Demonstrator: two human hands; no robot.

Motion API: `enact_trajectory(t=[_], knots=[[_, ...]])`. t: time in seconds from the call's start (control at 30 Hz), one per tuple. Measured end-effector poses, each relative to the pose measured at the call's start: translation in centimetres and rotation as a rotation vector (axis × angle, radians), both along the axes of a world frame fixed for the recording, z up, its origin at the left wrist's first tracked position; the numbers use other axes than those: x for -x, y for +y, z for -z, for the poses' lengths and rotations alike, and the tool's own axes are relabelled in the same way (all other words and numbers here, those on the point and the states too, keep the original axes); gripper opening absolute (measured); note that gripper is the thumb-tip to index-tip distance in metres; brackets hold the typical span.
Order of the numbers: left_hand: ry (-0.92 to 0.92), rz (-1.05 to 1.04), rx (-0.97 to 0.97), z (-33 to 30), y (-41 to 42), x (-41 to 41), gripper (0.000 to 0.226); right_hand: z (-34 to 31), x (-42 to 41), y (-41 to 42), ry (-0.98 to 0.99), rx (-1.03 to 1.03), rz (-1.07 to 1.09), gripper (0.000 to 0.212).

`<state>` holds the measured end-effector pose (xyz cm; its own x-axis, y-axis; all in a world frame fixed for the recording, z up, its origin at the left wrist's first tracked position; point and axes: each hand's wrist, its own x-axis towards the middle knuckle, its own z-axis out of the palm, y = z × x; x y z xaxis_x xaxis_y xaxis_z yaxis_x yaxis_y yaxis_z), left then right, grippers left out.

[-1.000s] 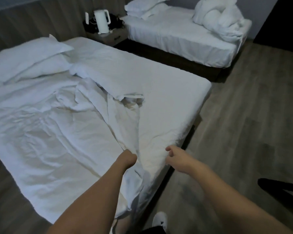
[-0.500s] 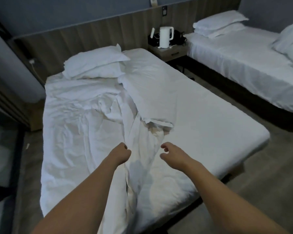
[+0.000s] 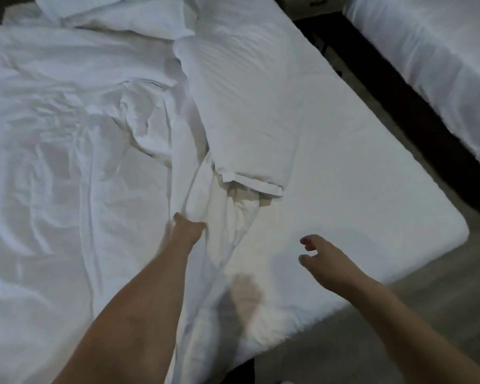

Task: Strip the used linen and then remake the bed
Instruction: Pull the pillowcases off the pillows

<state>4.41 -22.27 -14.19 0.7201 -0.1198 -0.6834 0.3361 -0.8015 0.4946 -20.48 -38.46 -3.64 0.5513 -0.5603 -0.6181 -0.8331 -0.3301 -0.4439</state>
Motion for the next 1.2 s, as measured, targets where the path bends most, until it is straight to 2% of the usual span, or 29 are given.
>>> enact_trajectory(t=[0.1,0.17,0.23,0.3,0.37,0.4,0.5,0.63,0.73,0.83,0.9,0.97,1.1,1.2], knots=[[-0.103,0.327,0.075,-1.9,-2.5,4.4,0.055,-0.3,-2.2,-1.0,-0.023,-0.050,0.035,0.041],[-0.147,0.526,0.111,-3.7,-4.1,9.1,0.046,-1.0,-4.3,-1.3,-0.045,-0.078,0.090,0.044],[-0.229,0.732,0.132,-6.4,-4.9,13.6,0.037,-2.0,-6.7,-1.8,-0.056,-0.115,0.154,0.058],[-0.274,0.885,0.100,-9.7,-4.1,16.1,0.017,-3.0,-9.1,-2.5,-0.067,-0.142,0.201,0.077],[-0.320,0.942,0.081,-11.3,-2.3,17.1,0.019,-3.5,-11.0,-3.3,-0.047,-0.087,0.126,0.083],[-0.343,0.968,0.072,-11.3,-1.4,17.1,0.024,-3.5,-11.7,-3.8,-0.006,-0.022,0.062,0.076],[-0.269,0.958,0.101,-10.8,0.6,16.8,0.028,-2.3,-12.0,-4.8,0.104,0.077,-0.064,0.026],[-0.184,0.958,0.115,-10.3,-0.2,16.9,0.029,0.5,-9.2,-5.5,0.062,-0.122,-0.016,0.031],[-0.073,0.976,0.061,-10.0,-2.1,17.6,0.039,0.5,-6.3,-6.6,0.047,-0.155,-0.010,0.027],[0.079,1.025,-0.043,-8.9,-3.7,17.4,0.045,0.7,-3.3,-9.5,0.087,-0.185,0.030,0.047],[0.176,1.030,-0.089,-8.7,-5.4,16.6,0.043,0.3,-1.7,-11.9,0.098,-0.176,0.004,0.047],[0.206,0.910,-0.081,-8.9,-7.3,15.9,0.031,-0.4,-1.0,-14.3,0.097,-0.163,-0.046,0.048],[0.156,0.612,-0.071,-7.6,-9.9,14.7,0.027,-2.0,-2.9,-17.6,0.038,-0.082,-0.187,0.049],[0.139,0.305,-0.009,-5.5,-11.1,14.2,0.079,-2.1,-5.9,-17.8,0.017,-0.034,-0.247,0.051]])
